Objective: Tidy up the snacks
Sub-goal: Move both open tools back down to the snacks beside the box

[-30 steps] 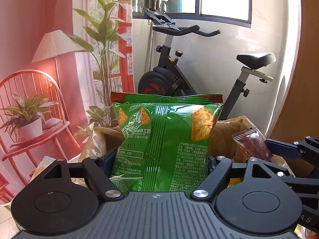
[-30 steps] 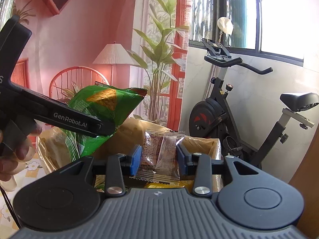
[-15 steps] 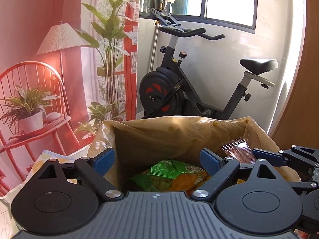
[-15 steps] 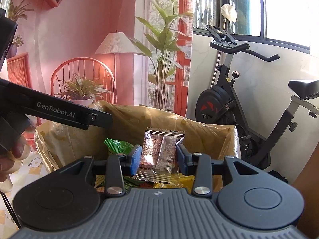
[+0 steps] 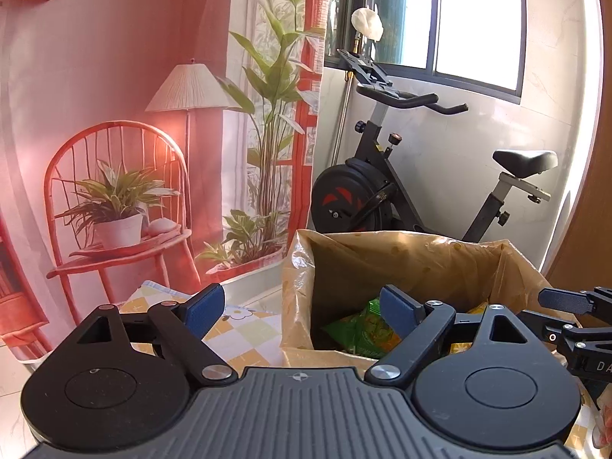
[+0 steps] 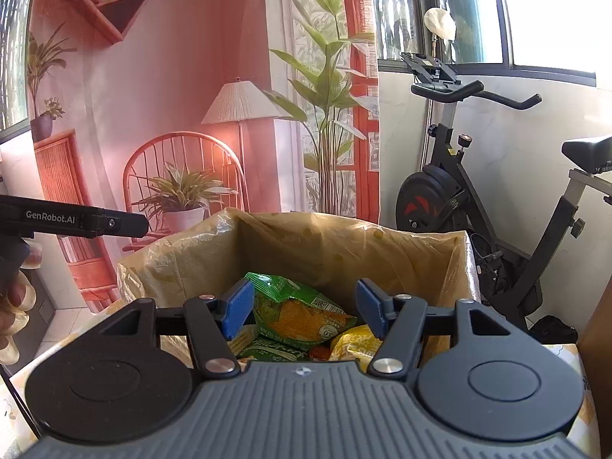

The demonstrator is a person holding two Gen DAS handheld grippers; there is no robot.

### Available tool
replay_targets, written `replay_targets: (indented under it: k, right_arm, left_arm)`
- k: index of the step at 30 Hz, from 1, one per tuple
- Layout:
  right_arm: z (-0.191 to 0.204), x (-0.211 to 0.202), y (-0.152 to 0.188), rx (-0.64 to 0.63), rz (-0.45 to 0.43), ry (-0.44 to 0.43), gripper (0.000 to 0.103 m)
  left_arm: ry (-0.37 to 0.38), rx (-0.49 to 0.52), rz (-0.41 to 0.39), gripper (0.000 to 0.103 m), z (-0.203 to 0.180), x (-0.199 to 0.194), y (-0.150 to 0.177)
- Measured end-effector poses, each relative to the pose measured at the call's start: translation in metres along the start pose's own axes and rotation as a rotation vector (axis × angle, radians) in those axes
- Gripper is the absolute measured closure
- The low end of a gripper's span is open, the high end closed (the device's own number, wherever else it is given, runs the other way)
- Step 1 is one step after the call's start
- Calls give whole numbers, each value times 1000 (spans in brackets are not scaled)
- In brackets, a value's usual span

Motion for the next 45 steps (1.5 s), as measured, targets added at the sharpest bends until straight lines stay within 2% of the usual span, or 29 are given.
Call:
replay_targets:
  k: [5, 11, 16, 21, 24, 29, 40, 45]
  right_arm:
    - [-6, -36, 17, 0, -38, -10, 40]
    - [-15, -60, 53, 7, -31, 10, 41]
    - [-25, -65, 86, 40, 2, 51, 57]
    - [-36, -55, 124, 55, 90, 136, 84]
    - [-41, -49, 142, 95, 129, 133, 87]
    - [-44, -44, 164, 117, 180, 119, 89]
    - [-29, -30, 204, 134, 319, 85, 89]
    - [-24, -24, 213, 141, 350, 72, 85]
  left_arm:
    - [-54, -26, -10, 16, 15, -31, 28]
    - [-79, -115, 43, 22, 28, -44, 68]
    - [-94, -135, 77, 24, 24, -42, 96]
    - [-112, -81, 105, 31, 15, -33, 112]
    - [-121, -61, 109, 33, 15, -30, 118]
    - [-99, -59, 121, 34, 14, -30, 130]
    - [-53, -37, 206, 35, 6, -23, 164]
    - [-39, -38, 226, 35, 5, -19, 173]
Point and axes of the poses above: each gripper's, at about its wrist camera, not at the fingertips, and x roughly the way its jaws point, z to its left, y to its underside, the point moved 4 cm from there along x, roughly the way its jaws point, and after that the axes turned 6 degrees about x, right-handed, at the moved point
